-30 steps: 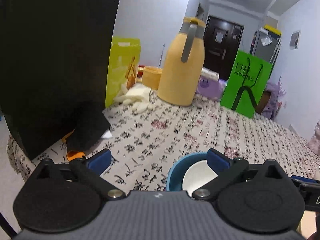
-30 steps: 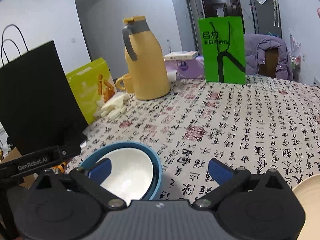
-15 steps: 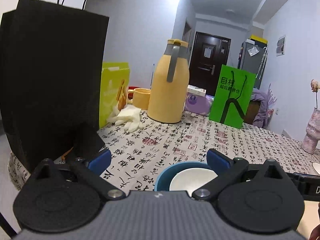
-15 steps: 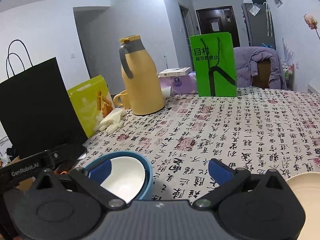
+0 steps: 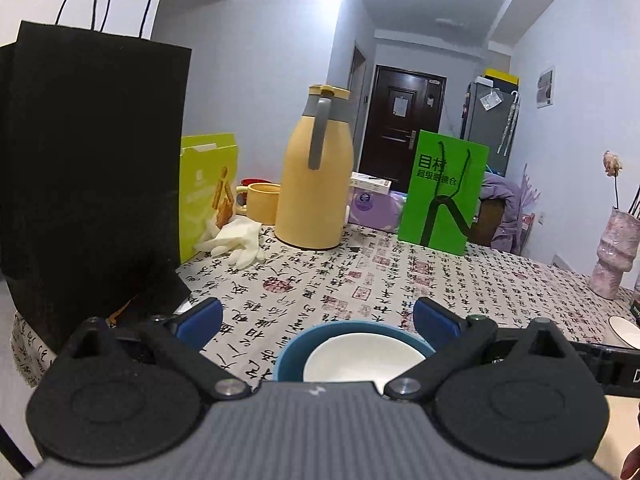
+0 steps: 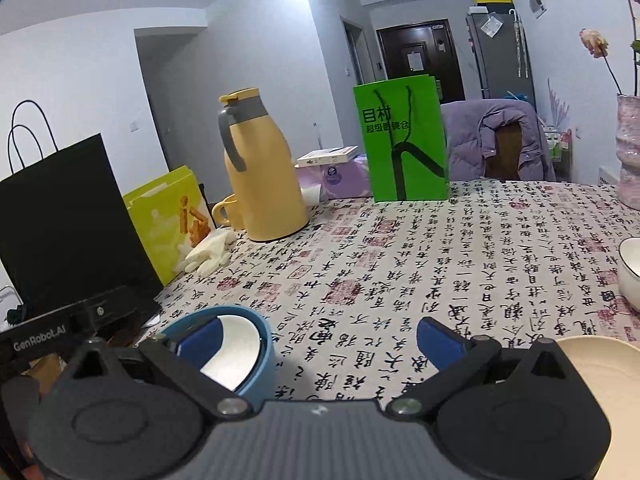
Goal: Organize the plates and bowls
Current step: 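Move both open grippers back toward the remaining white bowl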
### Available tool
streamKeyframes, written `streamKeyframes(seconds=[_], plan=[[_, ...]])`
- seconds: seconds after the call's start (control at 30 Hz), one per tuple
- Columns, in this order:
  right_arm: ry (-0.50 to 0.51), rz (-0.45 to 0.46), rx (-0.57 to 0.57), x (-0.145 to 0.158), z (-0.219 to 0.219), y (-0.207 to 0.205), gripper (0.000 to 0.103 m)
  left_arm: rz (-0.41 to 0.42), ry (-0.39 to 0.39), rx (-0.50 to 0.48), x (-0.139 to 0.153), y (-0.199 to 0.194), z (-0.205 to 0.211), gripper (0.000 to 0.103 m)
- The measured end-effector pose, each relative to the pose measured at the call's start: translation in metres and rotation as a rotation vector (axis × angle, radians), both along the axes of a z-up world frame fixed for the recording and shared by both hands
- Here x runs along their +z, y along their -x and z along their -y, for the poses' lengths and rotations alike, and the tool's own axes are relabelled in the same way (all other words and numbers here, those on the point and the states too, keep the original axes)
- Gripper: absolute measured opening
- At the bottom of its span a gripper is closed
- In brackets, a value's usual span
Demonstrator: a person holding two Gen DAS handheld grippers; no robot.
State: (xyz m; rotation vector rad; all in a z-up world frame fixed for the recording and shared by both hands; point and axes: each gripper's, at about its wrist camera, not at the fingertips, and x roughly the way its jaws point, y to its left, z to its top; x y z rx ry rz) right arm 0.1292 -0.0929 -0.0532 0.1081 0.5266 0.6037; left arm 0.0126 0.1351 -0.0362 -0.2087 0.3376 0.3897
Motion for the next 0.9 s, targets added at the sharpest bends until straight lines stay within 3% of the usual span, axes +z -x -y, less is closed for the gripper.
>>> streamKeyframes(seconds=[0.9], plan=[[-0.087,-0.008,-0.045,-0.004,0.061,-0.004,0.103,-0.033,-0.07,-0.047,0.012,-0.016,0.056,0.103]])
